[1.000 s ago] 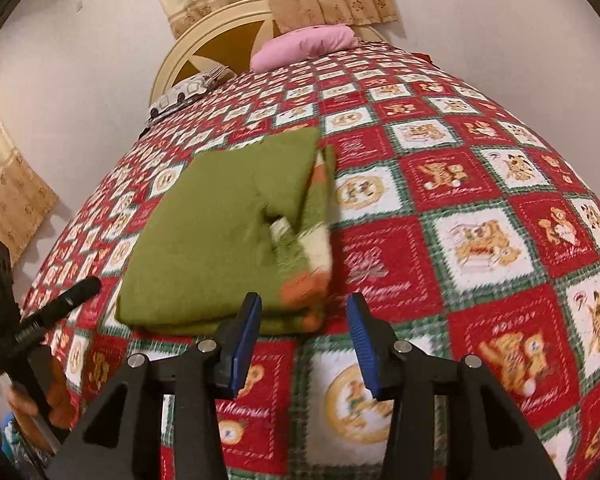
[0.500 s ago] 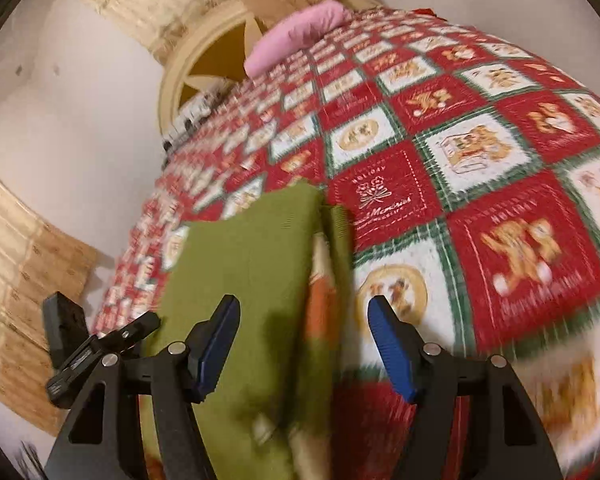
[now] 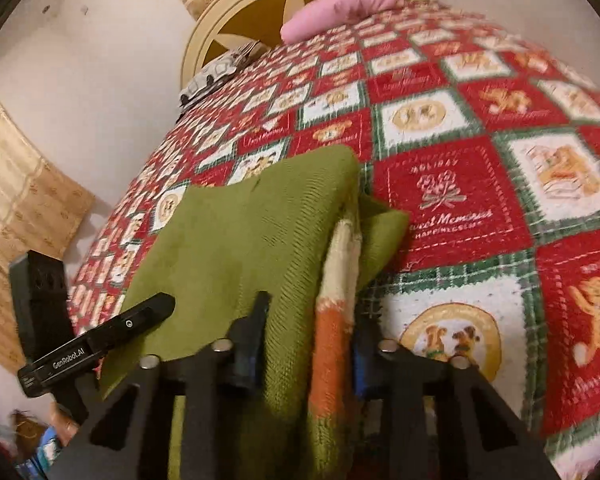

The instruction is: Fold small clothes

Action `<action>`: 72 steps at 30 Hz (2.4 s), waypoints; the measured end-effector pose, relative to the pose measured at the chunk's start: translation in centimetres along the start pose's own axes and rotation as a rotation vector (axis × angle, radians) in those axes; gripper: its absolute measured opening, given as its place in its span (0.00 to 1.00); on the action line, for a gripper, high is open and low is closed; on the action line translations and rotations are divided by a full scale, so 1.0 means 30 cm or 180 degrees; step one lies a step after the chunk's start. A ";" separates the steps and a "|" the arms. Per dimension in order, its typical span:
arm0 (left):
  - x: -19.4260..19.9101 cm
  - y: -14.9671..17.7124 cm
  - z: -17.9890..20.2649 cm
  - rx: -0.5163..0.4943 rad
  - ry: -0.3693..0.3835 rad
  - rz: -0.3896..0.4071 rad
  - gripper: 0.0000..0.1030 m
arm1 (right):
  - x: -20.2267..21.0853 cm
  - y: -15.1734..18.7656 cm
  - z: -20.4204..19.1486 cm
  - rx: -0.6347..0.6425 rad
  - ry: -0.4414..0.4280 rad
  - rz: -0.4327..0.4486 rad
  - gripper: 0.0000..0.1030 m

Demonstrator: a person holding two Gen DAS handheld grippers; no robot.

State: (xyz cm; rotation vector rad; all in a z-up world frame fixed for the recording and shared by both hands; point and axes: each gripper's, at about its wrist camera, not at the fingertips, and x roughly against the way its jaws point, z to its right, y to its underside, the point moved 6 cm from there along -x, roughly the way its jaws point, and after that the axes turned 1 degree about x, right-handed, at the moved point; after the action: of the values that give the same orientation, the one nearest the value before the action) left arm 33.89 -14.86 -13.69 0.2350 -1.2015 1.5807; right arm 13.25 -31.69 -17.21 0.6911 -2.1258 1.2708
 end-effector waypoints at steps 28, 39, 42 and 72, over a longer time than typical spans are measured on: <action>0.452 0.233 0.718 -0.1253 0.0802 0.0415 0.34 | 1.134 0.311 -0.223 0.0300 0.1218 0.1611 0.21; 0.161 0.403 0.954 -0.1495 0.0816 -0.0113 0.34 | 1.224 0.457 0.193 -0.0225 0.1722 0.1421 0.21; 0.064 0.428 0.959 -0.1553 0.0566 -0.0162 0.34 | 1.133 0.461 0.319 -0.0283 0.1696 0.1319 0.21; 0.068 0.568 0.856 -0.1627 0.0141 -0.0509 0.90 | 1.132 0.756 0.420 -0.0796 0.1405 0.0775 0.60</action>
State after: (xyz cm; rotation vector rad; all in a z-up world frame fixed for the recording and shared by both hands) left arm 8.47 -31.99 -9.91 -0.0365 -1.4679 1.0922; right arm -28.69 -38.38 -12.46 0.0364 -1.9832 1.1234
